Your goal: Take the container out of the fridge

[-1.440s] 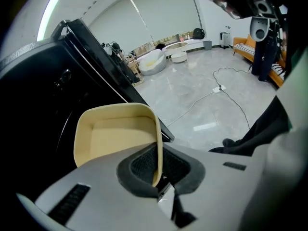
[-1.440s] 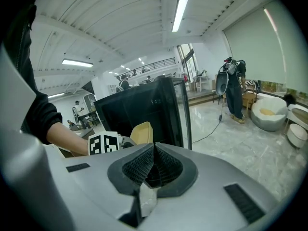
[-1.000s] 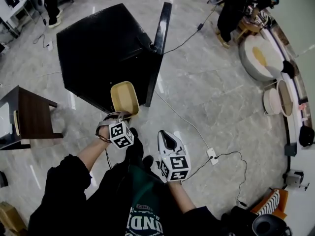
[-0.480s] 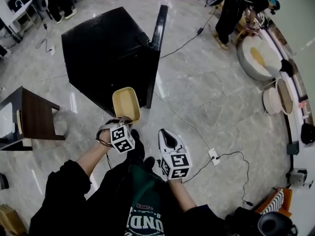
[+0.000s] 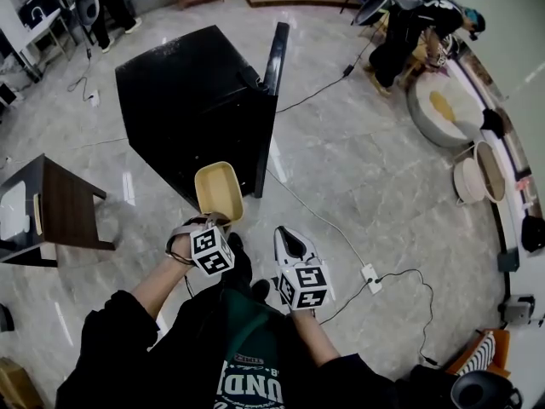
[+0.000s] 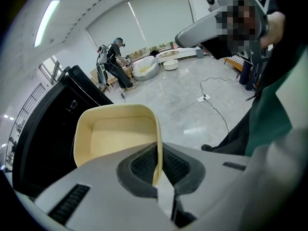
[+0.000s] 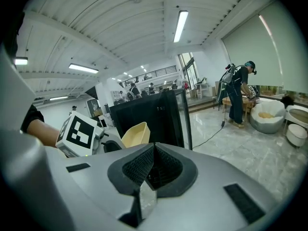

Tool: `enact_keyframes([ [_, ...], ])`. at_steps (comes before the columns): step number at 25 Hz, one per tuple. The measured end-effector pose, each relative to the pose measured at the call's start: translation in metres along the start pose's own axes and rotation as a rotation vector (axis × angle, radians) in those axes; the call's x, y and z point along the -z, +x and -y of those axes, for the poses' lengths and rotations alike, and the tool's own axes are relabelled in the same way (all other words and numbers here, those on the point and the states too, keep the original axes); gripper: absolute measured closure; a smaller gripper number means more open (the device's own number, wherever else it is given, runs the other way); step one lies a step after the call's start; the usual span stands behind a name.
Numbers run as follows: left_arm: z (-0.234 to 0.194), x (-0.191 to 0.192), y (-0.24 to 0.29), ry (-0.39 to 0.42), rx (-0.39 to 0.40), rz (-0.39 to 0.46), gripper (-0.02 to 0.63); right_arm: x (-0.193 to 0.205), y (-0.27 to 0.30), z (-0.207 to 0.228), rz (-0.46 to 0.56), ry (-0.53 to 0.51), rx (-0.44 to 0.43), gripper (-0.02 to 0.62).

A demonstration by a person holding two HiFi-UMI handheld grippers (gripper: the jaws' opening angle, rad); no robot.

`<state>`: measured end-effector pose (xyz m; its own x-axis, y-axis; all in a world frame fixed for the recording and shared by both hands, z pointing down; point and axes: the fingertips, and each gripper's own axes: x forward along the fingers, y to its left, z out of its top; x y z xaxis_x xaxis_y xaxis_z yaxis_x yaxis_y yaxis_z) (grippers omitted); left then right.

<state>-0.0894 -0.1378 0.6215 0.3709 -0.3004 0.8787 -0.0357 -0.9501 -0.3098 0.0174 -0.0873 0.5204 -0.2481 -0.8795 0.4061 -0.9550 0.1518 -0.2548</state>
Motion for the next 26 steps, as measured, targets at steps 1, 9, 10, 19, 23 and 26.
enact_keyframes([
  [1, 0.003, 0.0, -0.002, 0.0, 0.001, 0.001, 0.589, 0.001, -0.002, 0.001, 0.005, 0.001, 0.004, 0.56],
  [9, 0.017, 0.006, -0.013, 0.003, 0.006, -0.008, 0.589, 0.005, -0.013, -0.004, 0.021, -0.009, 0.007, 0.56],
  [10, 0.018, 0.006, -0.013, 0.002, 0.006, -0.01, 0.589, 0.006, -0.013, -0.005, 0.021, -0.009, 0.004, 0.56],
  [19, 0.033, 0.009, -0.012, 0.009, 0.016, -0.015, 0.589, 0.016, -0.018, -0.013, 0.019, -0.002, -0.018, 0.561],
  [23, 0.034, 0.009, -0.011, 0.005, 0.023, -0.013, 0.589, 0.017, -0.019, -0.012, 0.021, 0.001, -0.015, 0.561],
  [26, 0.033, 0.009, -0.009, 0.005, 0.019, -0.012, 0.589, 0.018, -0.019, -0.011, 0.019, 0.001, -0.014, 0.561],
])
